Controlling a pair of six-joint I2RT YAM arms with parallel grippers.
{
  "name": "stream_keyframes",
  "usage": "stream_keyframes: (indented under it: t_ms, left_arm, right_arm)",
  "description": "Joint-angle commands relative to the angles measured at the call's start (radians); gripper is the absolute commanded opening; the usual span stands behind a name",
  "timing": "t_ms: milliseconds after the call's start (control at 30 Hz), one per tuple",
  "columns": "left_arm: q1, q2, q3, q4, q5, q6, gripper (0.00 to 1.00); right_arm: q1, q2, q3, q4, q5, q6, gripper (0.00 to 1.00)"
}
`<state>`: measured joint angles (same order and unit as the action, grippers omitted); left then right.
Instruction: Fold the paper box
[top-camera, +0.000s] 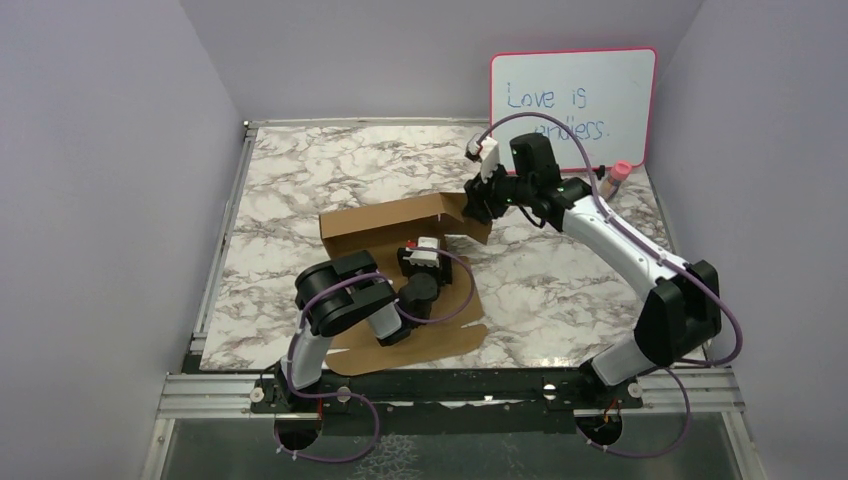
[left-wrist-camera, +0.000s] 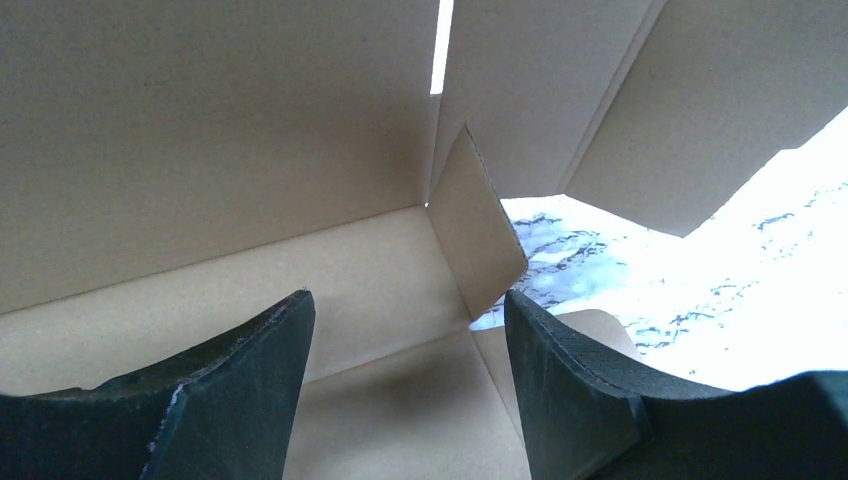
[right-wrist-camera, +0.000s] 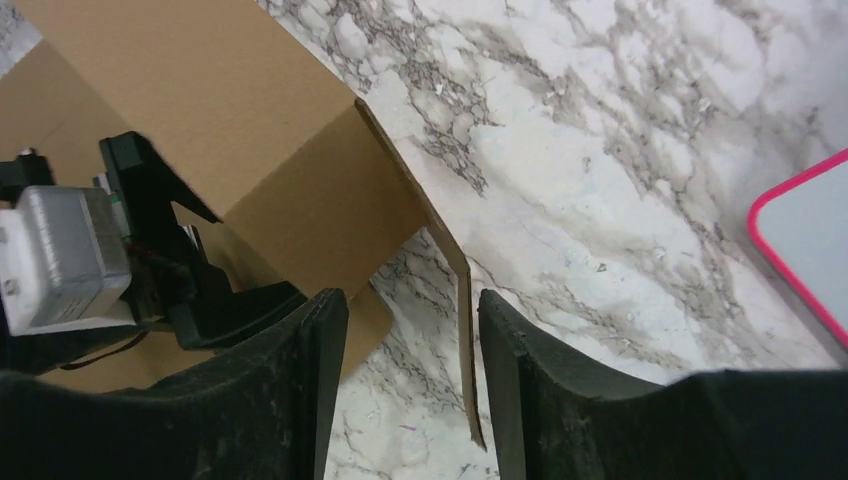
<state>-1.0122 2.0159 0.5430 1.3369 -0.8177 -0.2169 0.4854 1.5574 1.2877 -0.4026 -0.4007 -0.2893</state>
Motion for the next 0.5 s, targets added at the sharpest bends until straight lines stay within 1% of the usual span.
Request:
stream_keyframes:
  t_ms: [0, 100, 233, 367, 467]
  left_arm:
    - [0.018, -0.014, -0.028, 0.009, 0.064, -0.054, 0.70]
    - [0.030, -0.021, -0.043, -0.002, 0.087, -0.075, 0.70]
    - [0.045, -0.026, -0.061, -0.005, 0.122, -0.098, 0.71]
    - [0.052, -0.026, -0.070, -0.006, 0.145, -0.105, 0.71]
    - [0.058, -0.026, -0.080, 0.012, 0.173, -0.102, 0.73]
  right_arm:
    - [-0.009, -0.128, -0.054, 0.121, -0.006, 0.038, 0.59]
    - [-0.045, -0.183, -0.092, 0.185, -0.003, 0.057, 0.63]
    - [-0.116, -0.217, -0.140, 0.265, 0.045, 0.091, 0.65]
    - [-0.182, -0.206, -0.185, 0.360, 0.134, 0.140, 0.65]
    - [-0.202, -0.154, -0.199, 0.393, 0.159, 0.118, 0.65]
